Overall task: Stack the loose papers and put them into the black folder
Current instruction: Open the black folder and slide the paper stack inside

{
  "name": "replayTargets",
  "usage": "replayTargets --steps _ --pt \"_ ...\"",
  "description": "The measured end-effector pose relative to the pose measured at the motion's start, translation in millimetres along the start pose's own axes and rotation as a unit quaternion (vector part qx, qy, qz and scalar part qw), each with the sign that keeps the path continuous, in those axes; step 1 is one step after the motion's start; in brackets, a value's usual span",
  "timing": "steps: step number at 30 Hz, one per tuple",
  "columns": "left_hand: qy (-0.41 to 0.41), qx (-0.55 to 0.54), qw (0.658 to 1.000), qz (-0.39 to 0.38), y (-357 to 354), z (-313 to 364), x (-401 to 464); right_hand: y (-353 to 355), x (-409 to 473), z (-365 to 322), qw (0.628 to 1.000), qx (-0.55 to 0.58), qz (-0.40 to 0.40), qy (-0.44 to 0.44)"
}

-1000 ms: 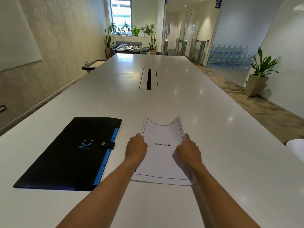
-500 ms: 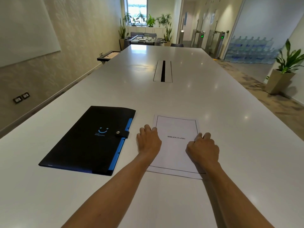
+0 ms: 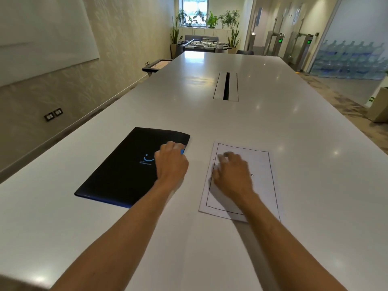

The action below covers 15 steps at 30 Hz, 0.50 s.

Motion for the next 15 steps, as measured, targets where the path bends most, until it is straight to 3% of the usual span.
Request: replayTargets --steps 4,8,15 --pt "0.040 0.061 0.997 -0.032 13.3 -38.0 6.2 -29.0 0.3 -65.5 0.993 0.093 0.006 0.071" --pt "0.072 0.071 0.988 -0.114 14.4 -61.9 -1.9 -52.7 4.3 -93.4 0.988 0.116 -0.005 0.105" --pt "0.092 0.021 0.984 -0.154 9.3 -70.4 -8.3 -78.1 15.6 -108.1 0.993 0.109 -0.005 0.041"
Point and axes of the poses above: each hand's wrist, its own x-axis towards the middle knuckle, its own y-axis out of the back of the hand, z = x × y, the point moved 1 cm from there along x, towards the middle knuckle, and after that the axes turned 13 degrees about z, right-handed, at the moved point
